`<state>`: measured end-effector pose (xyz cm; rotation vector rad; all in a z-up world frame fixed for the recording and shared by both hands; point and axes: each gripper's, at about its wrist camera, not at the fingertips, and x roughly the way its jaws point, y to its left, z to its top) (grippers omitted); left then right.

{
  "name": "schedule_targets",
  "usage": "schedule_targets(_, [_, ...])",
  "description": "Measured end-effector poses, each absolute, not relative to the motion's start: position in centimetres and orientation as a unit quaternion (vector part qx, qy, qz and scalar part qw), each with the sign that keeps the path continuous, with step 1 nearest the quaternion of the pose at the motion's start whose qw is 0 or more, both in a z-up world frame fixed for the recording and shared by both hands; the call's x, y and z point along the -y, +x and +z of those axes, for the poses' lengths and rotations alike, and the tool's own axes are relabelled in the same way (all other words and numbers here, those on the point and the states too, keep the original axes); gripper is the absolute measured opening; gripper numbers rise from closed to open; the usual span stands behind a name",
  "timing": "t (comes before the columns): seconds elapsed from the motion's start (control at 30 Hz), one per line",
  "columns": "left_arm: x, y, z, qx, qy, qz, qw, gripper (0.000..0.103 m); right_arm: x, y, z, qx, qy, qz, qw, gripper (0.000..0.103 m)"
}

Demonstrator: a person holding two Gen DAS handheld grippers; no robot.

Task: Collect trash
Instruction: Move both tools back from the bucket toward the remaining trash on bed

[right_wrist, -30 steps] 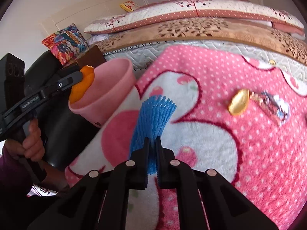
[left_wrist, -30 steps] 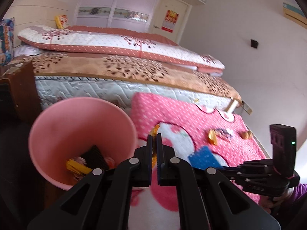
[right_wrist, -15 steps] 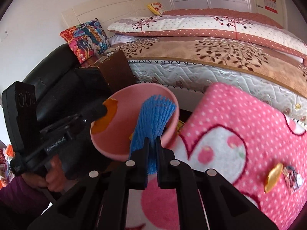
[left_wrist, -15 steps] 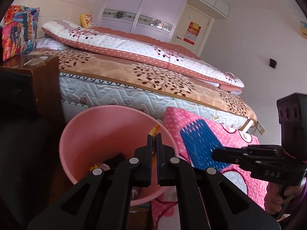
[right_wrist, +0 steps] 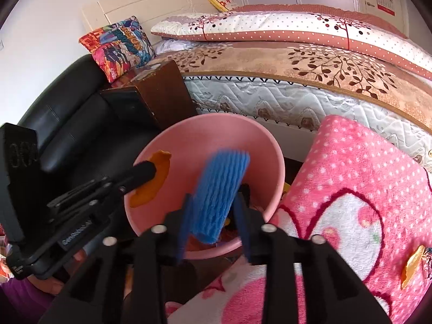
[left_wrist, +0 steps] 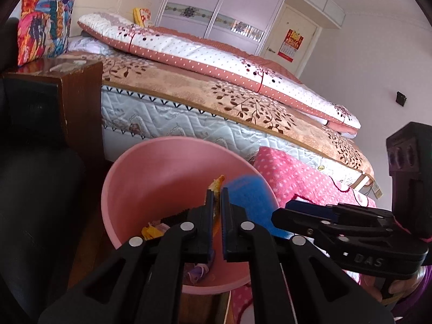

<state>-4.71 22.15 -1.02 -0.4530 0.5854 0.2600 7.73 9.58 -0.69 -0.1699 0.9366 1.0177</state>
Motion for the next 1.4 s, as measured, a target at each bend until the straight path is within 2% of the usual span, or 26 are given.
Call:
schedule_targets(0.03, [-22.2, -4.7, -1.1, -0.286, -0.223, 0.126, 0.923, 0.02, -9.5, 7.7, -0.7, -0.428, -0.079, 0.469, 0.768, 0.038])
schedule_targets(0.07, [-22.3, -4.8, -1.1, -0.286, -0.226, 0.127, 0.923, 0.031, -9.4, 7.6, -0.6, -0.426, -0.08, 0.469, 0.77, 0.038])
schedule_targets(0.1, [-22.4, -4.8, -1.1, -0.285, -0.23, 0.127, 0.922, 0.034, -9.4, 7.6, -0.6, -0.424, -0.08, 0.469, 0.771, 0.038])
schedule_targets(0.33, [-22.4, -5.1, -1.2, -0.28, -0.242, 0.133, 0.92, 0.034, -8.3, 7.1, -0.3, -0.413, -0.077, 0.464, 0.78, 0.038])
schedule_targets(0.77, [-20.1, -5.9, -1.0, -0.292, -0.195, 0.169, 0.921, 0.034, -3.0, 5.1, -0.9, -0.413, -0.07, 0.44, 0.794, 0.038])
schedule_targets(1.4, [-15.9, -7.2, -0.1, -0.282, -0.172, 0.118, 0.936, 0.034, 1.6, 2.0, -0.2, -0.402, -0.059, 0.426, 0.809, 0.038])
